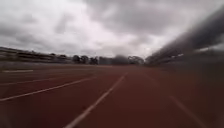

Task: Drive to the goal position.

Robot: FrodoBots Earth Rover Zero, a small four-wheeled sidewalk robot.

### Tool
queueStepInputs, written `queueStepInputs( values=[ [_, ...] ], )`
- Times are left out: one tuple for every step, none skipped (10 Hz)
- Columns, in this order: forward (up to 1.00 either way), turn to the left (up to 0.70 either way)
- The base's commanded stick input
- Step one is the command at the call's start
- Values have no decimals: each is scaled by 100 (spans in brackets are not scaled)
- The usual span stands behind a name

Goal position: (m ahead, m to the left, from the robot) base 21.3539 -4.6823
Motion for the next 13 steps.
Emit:
queueStepInputs(
  values=[
    [100, -1],
    [100, -1],
    [100, -1],
    [100, -1],
    [100, -1],
    [100, -41],
    [100, -41],
    [100, -41],
    [100, -41],
    [100, -41],
    [100, -41],
    [100, -40],
    [100, -39]
  ],
)
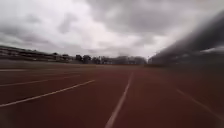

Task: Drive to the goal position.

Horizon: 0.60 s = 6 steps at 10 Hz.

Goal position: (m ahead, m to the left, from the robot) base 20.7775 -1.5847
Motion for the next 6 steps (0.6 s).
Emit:
queueStepInputs(
  values=[
    [100, -1],
    [100, -1],
    [100, -1],
    [100, -14],
    [100, -39],
    [100, -41]
  ],
)
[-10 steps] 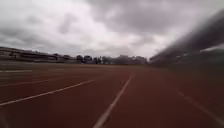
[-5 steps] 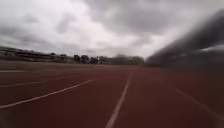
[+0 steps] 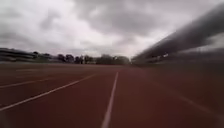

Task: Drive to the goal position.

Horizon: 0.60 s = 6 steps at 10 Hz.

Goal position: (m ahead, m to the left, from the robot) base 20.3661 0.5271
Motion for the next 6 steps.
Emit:
queueStepInputs(
  values=[
    [100, -41],
    [100, -41],
    [100, -41],
    [100, -41],
    [100, -41],
    [100, -32]
  ],
)
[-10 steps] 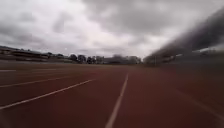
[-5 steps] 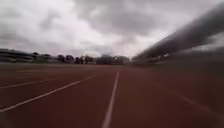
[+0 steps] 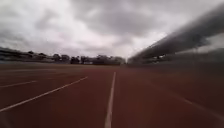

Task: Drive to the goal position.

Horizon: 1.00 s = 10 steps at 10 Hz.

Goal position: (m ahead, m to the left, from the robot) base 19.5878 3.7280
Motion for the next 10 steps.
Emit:
queueStepInputs(
  values=[
    [100, -6],
    [100, -1],
    [100, -4],
    [100, -27],
    [100, -41],
    [100, -41],
    [100, -18],
    [100, -1],
    [100, -1],
    [100, -1]
  ],
)
